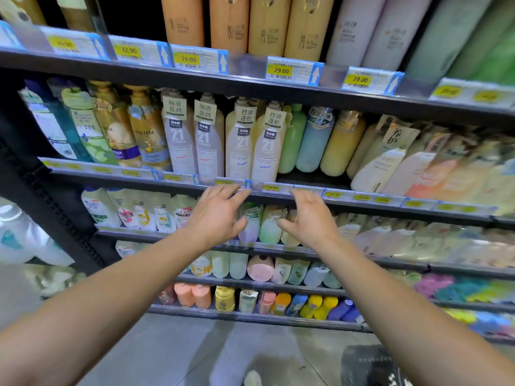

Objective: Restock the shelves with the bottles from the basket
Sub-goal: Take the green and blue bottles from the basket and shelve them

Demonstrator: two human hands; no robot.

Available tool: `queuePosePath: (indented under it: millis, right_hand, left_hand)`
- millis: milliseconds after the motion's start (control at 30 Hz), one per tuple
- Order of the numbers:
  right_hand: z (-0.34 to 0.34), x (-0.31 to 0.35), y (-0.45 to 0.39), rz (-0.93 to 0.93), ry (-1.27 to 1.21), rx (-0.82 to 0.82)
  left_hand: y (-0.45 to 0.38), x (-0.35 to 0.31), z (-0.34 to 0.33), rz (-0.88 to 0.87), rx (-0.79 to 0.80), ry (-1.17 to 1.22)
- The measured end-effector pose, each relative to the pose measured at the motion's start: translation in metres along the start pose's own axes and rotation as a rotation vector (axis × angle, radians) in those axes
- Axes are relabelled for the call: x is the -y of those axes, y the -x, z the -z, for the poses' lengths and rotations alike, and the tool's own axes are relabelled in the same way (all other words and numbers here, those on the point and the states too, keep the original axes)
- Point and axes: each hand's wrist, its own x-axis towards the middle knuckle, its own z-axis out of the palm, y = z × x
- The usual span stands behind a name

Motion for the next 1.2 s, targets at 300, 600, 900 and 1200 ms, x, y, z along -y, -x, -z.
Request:
queuePosePath:
  millis: [300, 600, 900, 1200]
  right_hand:
    - [0.015, -0.029, 0.139, -0.053, 0.143, 0.014]
    - [0.019, -0.139, 0.305, -0.262, 0.092, 0.02]
    - [0.038, -0.302, 0.494, -0.478, 0.047, 0.122]
    - [0.046, -0.428, 0.587, -0.683, -0.011, 0.195]
  left_hand:
    - [0.053, -0.08, -0.004, -0.199, 0.01, 0.053]
    - [0.092, -0.251, -0.052, -0.395, 0.136, 0.114]
    - [0.148, -0.471, -0.124, -0.523, 0.287, 0.181]
    - [0.155, -0.604, -0.187, -0.542, 0.457, 0.221]
